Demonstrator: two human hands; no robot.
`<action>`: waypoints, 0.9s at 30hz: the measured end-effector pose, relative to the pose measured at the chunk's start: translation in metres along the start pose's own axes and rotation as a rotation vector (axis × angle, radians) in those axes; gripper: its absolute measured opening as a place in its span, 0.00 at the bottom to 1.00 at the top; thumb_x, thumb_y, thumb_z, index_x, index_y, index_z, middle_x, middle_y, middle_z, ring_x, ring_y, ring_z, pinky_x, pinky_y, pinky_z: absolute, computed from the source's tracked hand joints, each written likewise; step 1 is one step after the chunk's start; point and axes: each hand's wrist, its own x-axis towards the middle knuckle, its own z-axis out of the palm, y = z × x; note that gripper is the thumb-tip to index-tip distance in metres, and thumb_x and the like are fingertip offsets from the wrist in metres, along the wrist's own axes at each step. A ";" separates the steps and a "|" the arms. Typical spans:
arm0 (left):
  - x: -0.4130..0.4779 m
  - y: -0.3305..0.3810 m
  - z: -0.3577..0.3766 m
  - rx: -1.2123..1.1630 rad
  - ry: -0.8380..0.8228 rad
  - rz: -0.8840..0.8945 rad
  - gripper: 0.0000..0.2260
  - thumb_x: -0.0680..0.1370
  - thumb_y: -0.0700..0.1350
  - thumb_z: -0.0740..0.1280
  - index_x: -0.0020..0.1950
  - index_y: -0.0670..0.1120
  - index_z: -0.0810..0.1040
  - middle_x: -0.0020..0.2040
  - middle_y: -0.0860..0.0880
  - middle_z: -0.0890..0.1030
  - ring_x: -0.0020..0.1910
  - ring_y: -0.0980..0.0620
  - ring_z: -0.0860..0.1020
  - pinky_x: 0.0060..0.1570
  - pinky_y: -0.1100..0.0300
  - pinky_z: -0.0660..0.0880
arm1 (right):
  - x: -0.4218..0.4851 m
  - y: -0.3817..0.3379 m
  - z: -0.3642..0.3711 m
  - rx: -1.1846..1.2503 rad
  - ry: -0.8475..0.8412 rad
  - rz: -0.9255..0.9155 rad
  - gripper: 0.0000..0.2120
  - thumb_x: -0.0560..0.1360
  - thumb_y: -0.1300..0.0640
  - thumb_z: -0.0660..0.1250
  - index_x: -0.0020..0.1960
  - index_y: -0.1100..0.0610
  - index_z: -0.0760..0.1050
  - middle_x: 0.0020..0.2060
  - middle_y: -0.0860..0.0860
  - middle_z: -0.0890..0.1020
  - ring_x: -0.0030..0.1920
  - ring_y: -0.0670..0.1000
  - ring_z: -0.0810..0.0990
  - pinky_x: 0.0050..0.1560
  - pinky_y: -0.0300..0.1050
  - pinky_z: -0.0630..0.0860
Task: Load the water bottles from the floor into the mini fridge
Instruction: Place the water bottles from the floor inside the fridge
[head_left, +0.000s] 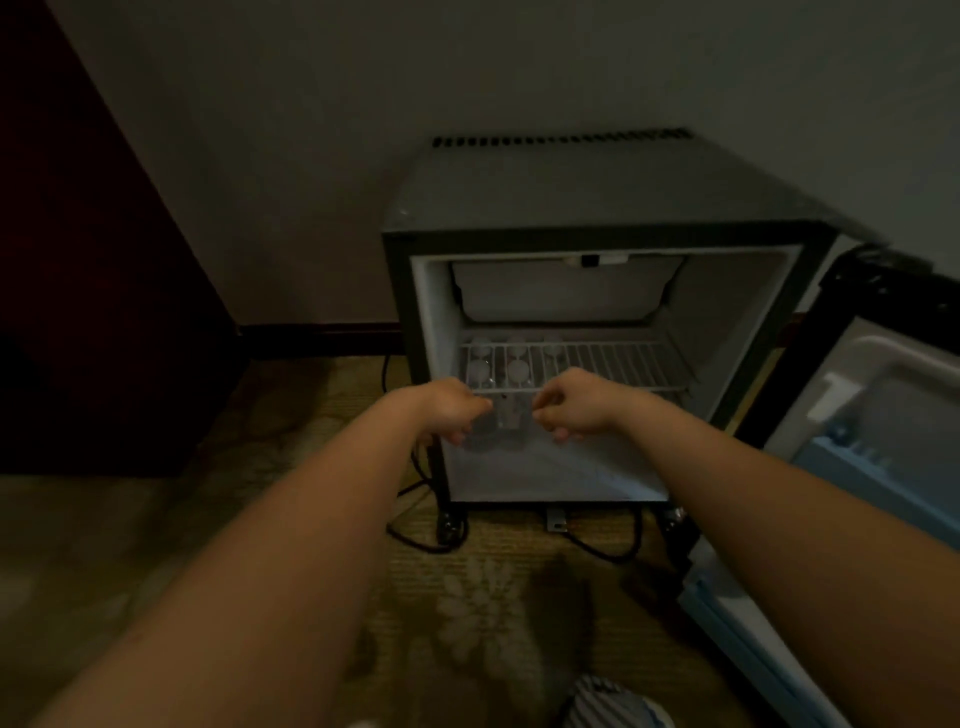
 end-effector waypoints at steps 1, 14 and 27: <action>-0.013 -0.005 -0.010 0.025 0.003 0.015 0.19 0.81 0.52 0.55 0.68 0.43 0.68 0.55 0.46 0.75 0.46 0.52 0.76 0.47 0.59 0.72 | -0.007 -0.013 -0.004 -0.029 -0.014 -0.034 0.15 0.79 0.57 0.62 0.63 0.59 0.73 0.52 0.56 0.79 0.49 0.53 0.81 0.51 0.46 0.77; -0.122 -0.138 -0.076 0.191 0.119 -0.047 0.20 0.77 0.53 0.64 0.66 0.45 0.73 0.61 0.47 0.76 0.59 0.48 0.76 0.61 0.52 0.73 | -0.044 -0.152 0.072 -0.353 -0.131 -0.296 0.12 0.76 0.55 0.66 0.58 0.57 0.77 0.55 0.54 0.80 0.49 0.51 0.80 0.49 0.44 0.77; -0.078 -0.291 0.026 -0.086 -0.011 -0.207 0.31 0.74 0.50 0.68 0.75 0.46 0.60 0.73 0.43 0.65 0.70 0.45 0.67 0.68 0.50 0.67 | 0.015 -0.150 0.236 -0.546 -0.254 -0.342 0.19 0.75 0.54 0.66 0.64 0.58 0.72 0.58 0.57 0.77 0.57 0.56 0.76 0.51 0.47 0.73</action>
